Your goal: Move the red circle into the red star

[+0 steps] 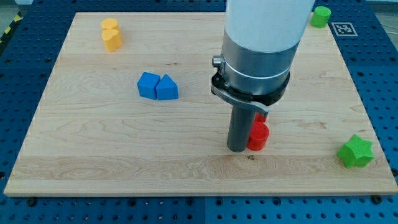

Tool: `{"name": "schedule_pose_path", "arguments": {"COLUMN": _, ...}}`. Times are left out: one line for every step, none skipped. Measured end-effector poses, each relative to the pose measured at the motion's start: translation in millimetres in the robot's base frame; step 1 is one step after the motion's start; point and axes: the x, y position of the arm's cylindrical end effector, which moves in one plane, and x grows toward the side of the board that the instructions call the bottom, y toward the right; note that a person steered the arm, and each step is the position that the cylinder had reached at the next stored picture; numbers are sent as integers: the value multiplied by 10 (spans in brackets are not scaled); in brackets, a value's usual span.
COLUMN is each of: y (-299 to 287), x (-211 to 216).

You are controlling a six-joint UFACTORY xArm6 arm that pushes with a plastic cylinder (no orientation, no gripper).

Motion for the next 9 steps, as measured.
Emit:
{"name": "schedule_pose_path", "arguments": {"y": 0, "x": 0}}
{"name": "schedule_pose_path", "arguments": {"y": -24, "x": 244}}
{"name": "schedule_pose_path", "arguments": {"y": 138, "x": 401}}
{"name": "schedule_pose_path", "arguments": {"y": 546, "x": 374}}
{"name": "schedule_pose_path", "arguments": {"y": 511, "x": 301}}
{"name": "schedule_pose_path", "arguments": {"y": 502, "x": 110}}
{"name": "schedule_pose_path", "arguments": {"y": 501, "x": -12}}
{"name": "schedule_pose_path", "arguments": {"y": 501, "x": -59}}
{"name": "schedule_pose_path", "arguments": {"y": 501, "x": -61}}
